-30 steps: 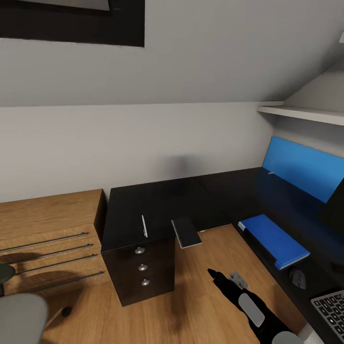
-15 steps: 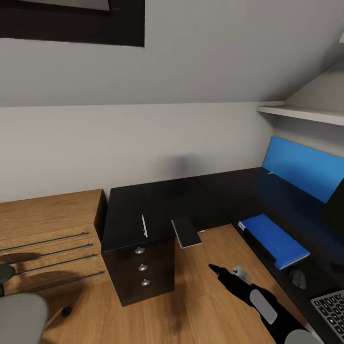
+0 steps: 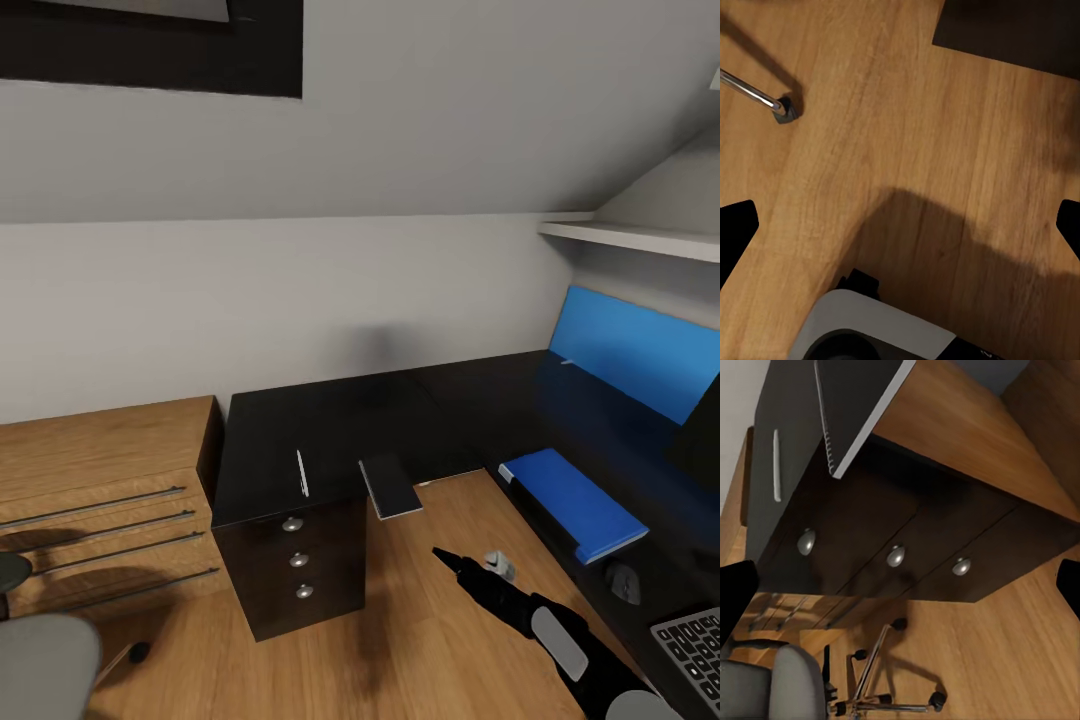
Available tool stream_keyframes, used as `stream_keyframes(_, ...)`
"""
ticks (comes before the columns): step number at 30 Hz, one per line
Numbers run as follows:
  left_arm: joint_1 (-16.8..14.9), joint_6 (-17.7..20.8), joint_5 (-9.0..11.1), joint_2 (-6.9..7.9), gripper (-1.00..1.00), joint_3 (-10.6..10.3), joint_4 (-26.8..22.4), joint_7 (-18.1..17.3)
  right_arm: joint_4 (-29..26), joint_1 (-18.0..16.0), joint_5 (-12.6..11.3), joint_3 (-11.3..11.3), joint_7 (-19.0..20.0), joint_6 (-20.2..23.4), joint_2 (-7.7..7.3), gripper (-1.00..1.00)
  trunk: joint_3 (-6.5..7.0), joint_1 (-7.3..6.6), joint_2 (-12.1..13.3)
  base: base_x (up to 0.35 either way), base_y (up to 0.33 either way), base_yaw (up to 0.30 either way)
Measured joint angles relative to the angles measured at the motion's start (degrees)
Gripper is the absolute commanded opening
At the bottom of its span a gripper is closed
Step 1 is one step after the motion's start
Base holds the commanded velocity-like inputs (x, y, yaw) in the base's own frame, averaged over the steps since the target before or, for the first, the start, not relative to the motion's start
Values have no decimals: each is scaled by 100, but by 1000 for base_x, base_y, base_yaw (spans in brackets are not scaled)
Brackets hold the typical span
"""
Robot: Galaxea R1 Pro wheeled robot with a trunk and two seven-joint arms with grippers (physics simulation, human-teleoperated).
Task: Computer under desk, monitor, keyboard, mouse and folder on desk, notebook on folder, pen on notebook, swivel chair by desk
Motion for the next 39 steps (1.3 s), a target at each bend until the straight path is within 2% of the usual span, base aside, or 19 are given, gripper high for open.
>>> stream_keyframes(10,0,-1,-2,-2,100,0,-1,0,16,0,29,2,224,-26,-16,100,0,-2,0,71,123,0)
stream_keyframes(21,0,0,-5,-15,100,0,0,0,53,0,2,-8,255,-500,-4,100,0,0,0,33,39,0)
stream_keyframes(34,0,0,-9,-10,100,0,0,0,62,0,-34,-70,288,-517,-15,100,0,0,0,62,1,0)
stream_keyframes(36,0,-3,-8,-10,100,0,0,2,62,0,-105,-168,284,-497,-12,100,0,0,0,14,0,0)
stream_keyframes(39,0,-1,-2,-12,100,0,0,6,61,0,-408,-378,293,-449,2,100,-17,21,-39,6,0,0)
